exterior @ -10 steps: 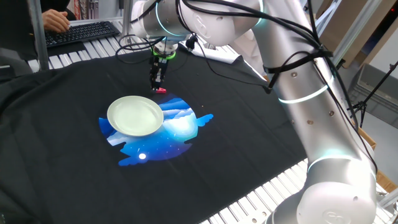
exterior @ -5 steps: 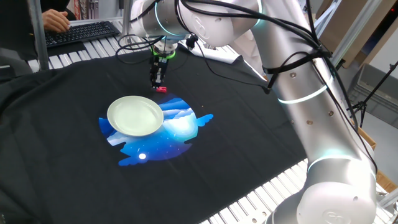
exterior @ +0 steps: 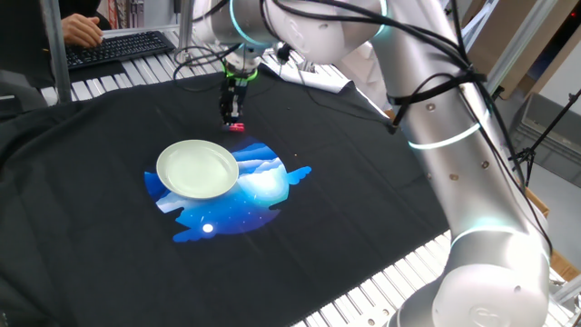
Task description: Use a clamp
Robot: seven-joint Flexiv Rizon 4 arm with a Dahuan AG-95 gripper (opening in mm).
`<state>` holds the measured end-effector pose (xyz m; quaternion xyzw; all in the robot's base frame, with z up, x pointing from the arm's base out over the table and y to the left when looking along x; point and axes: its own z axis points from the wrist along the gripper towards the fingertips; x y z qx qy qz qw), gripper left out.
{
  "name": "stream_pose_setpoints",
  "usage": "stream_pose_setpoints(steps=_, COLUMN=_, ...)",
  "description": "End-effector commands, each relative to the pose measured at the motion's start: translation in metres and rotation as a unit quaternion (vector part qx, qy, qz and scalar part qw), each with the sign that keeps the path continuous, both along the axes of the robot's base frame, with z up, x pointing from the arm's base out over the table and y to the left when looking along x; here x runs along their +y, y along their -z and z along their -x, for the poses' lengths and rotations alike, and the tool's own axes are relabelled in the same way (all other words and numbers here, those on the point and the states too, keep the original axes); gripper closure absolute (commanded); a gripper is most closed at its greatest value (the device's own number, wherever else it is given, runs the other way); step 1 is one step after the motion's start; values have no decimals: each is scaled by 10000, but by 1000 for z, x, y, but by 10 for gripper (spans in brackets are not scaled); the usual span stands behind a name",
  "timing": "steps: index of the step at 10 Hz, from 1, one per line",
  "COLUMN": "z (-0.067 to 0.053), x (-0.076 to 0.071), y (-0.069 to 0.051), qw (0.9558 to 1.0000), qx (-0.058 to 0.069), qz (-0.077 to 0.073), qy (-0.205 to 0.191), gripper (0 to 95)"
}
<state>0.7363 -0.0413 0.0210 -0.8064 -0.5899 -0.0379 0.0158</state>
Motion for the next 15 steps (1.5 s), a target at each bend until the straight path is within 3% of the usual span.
stream_pose_setpoints(steps=1, z=2, x=2, y=-11, qw=9973, qx=83, qz=-313, qy=-659, gripper=950)
stream_pose_setpoints(steps=4, z=16, x=8, y=-18, qw=9835, qx=-32, qz=-422, qy=-1760, gripper=950)
stream_pose_setpoints(steps=7, z=26, x=16, y=-25, qw=9691, qx=-134, qz=-466, qy=-2420, gripper=950)
stream_pose_setpoints(steps=8, z=30, x=21, y=-29, qw=9576, qx=-182, qz=-448, qy=-2841, gripper=950)
stream_pose_setpoints(steps=9, z=31, x=22, y=-30, qw=9559, qx=-187, qz=-447, qy=-2896, gripper=950)
stream_pose_setpoints(steps=10, z=38, x=31, y=-38, qw=9326, qx=-221, qz=-396, qy=-3581, gripper=950)
stream_pose_setpoints(steps=11, z=41, x=35, y=-41, qw=9212, qx=-231, qz=-392, qy=-3863, gripper=950)
stream_pose_setpoints(steps=12, z=47, x=43, y=-44, qw=8996, qx=-208, qz=-423, qy=-4342, gripper=950)
stream_pose_setpoints(steps=14, z=57, x=57, y=-48, qw=8781, qx=-218, qz=-442, qy=-4760, gripper=950)
stream_pose_setpoints(steps=15, z=63, x=66, y=-51, qw=8583, qx=-185, qz=-483, qy=-5106, gripper=950)
